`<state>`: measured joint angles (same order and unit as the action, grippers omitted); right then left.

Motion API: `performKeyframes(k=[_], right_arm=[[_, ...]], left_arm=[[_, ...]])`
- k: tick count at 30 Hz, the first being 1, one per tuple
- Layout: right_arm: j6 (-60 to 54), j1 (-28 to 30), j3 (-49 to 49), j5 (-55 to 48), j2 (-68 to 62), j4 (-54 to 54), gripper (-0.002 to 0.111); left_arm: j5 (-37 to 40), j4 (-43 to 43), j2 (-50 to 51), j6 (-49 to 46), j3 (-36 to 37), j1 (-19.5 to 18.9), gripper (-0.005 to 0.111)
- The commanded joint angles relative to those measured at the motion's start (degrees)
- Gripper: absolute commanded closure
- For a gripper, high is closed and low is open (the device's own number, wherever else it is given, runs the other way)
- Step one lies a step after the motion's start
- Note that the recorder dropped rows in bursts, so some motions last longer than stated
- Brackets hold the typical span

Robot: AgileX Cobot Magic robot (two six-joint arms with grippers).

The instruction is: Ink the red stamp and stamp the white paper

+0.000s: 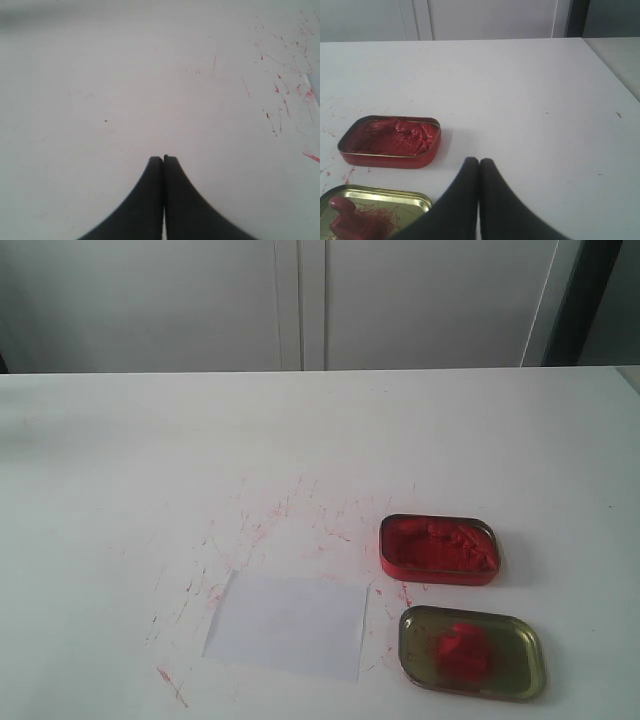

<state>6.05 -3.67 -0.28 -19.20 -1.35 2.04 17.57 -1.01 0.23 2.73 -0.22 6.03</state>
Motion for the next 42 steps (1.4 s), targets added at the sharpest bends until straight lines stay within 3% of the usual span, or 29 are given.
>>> performKeyframes(k=[1,10,16,42], right_arm=[[0.2,0.4,0.3,3.3,0.2,0.4,0.108],[0.2,0.4,0.3,22.9,0.2,0.4,0.108],[0.2,0.4,0.3,30.1,0.2,0.4,0.108],[0.2,0.4,0.3,31.0,0.2,0.4,0.108]], left_arm=[[-0.1,-0.5,-0.2,0.0,0.2,-0.1,0.107],[-0.1,-0.5,-0.2,0.0,0.2,-0.1,0.107],[-0.1,-0.5,-0.2,0.0,0.2,-0.1,0.107],[-0.1,-0.5,-0.2,0.0,0.2,-0.1,0.107]])
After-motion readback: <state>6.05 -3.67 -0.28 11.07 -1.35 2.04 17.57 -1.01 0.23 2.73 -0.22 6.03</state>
